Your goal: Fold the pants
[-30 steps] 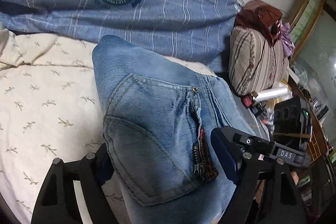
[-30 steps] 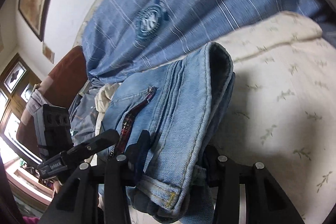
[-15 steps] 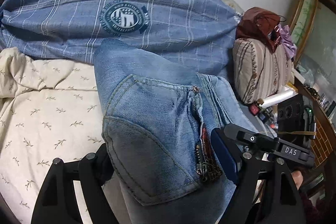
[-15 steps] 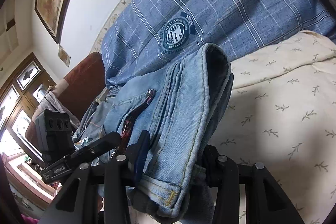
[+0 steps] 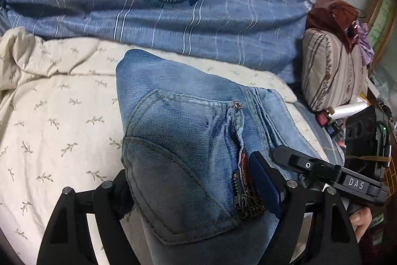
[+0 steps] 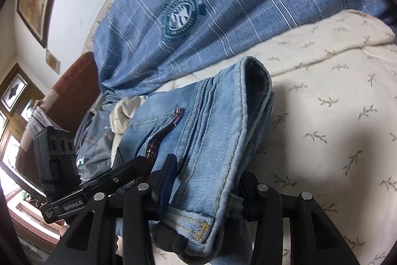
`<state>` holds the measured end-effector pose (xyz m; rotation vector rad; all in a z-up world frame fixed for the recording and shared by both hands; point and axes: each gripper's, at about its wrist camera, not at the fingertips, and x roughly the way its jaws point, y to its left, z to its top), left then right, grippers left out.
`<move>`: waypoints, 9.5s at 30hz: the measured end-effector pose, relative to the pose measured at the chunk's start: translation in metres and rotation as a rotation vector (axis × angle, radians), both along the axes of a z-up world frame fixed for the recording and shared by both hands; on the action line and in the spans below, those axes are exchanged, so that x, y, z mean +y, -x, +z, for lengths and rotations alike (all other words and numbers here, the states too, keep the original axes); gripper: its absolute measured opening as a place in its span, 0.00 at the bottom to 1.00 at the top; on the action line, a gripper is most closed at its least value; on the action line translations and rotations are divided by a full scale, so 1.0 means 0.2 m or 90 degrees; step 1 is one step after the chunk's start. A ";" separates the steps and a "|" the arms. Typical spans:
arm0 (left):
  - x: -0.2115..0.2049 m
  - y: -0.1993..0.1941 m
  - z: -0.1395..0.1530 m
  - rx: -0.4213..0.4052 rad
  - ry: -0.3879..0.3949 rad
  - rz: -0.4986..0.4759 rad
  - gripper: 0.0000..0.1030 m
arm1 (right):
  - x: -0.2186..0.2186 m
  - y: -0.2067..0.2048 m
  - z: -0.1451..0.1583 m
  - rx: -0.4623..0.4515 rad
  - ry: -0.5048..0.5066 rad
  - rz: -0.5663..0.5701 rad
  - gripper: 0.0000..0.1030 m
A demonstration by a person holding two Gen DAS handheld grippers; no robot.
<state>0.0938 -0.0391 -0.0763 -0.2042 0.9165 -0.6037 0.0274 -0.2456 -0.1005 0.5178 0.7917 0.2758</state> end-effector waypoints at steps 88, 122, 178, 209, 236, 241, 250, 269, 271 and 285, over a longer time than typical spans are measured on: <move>0.15 0.23 0.31 -0.249 -0.257 0.257 0.95 | 0.29 0.25 0.26 -0.187 0.311 -0.060 0.60; 0.21 0.22 0.32 -0.244 -0.256 0.286 0.95 | 0.29 0.23 0.24 -0.165 0.299 -0.075 0.60; 0.20 0.24 0.32 -0.248 -0.253 0.267 0.95 | 0.31 0.21 0.23 -0.164 0.295 -0.074 0.60; 0.18 0.25 0.33 -0.249 -0.253 0.260 0.95 | 0.33 0.22 0.23 -0.161 0.298 -0.070 0.60; 0.18 0.26 0.33 -0.252 -0.254 0.251 0.95 | 0.33 0.22 0.23 -0.161 0.298 -0.070 0.60; 0.18 0.25 0.32 -0.251 -0.254 0.249 0.95 | 0.33 0.22 0.23 -0.161 0.298 -0.071 0.60; 0.18 0.25 0.32 -0.250 -0.255 0.244 0.95 | 0.34 0.21 0.22 -0.160 0.298 -0.070 0.60; 0.18 0.25 0.31 -0.247 -0.253 0.245 0.95 | 0.34 0.21 0.22 -0.159 0.298 -0.068 0.60; 0.18 0.25 0.31 -0.247 -0.253 0.245 0.95 | 0.34 0.21 0.22 -0.159 0.298 -0.068 0.60; 0.17 0.25 0.30 -0.247 -0.256 0.236 0.95 | 0.34 0.21 0.22 -0.159 0.299 -0.066 0.60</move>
